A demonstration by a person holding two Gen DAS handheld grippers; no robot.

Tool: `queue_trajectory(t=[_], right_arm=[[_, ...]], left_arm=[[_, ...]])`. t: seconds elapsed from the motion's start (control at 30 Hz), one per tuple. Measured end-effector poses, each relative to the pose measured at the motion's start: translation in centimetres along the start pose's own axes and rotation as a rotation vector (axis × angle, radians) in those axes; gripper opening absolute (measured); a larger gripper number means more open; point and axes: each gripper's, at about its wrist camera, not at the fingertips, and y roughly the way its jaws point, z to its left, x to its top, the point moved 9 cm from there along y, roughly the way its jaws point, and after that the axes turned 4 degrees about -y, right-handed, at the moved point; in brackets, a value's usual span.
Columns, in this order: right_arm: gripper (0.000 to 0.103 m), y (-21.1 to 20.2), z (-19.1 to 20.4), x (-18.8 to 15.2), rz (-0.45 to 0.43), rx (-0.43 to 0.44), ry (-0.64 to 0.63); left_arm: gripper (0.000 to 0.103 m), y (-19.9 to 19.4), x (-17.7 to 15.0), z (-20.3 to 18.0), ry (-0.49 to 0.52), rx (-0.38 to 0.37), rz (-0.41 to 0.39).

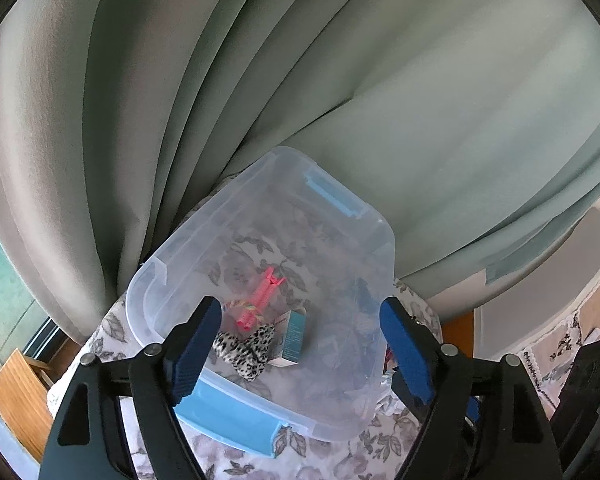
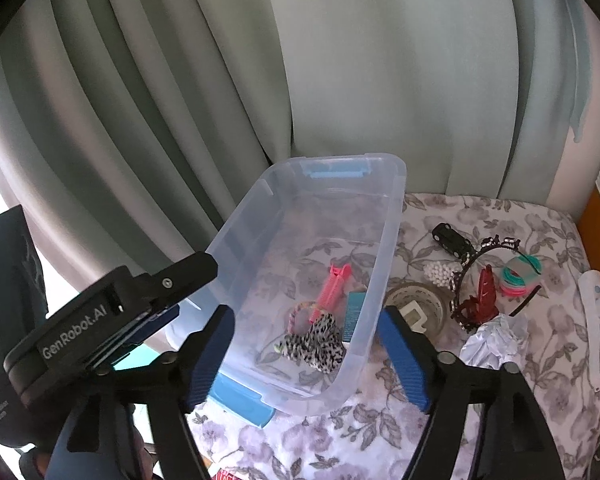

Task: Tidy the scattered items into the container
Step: 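Open both grippers to drop the loop and plush into the box, then withdraw both grippers from the box toward the remaining items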

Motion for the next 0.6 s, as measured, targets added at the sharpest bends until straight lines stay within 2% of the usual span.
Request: queue_trajectory(t=[0.1,0.23,0.6], right_arm=[[0.086,-0.2,-0.1,-0.1,-0.001,0.002,0.002],[0.1,-0.3,-0.4,-0.2,-0.001,-0.003,0.009],[0.103,-2.2,-2.7,-0.3,-0.042,-0.025,0.074]], left_arm=[[0.085,0.0,0.0,-0.1,0.004,0.008,0.001],[0.085,-0.1,0.0,-0.3,0.01,0.009,0.0],[0.098,-1.2,-0.3,-2.2,0.064,0.004,-0.027]])
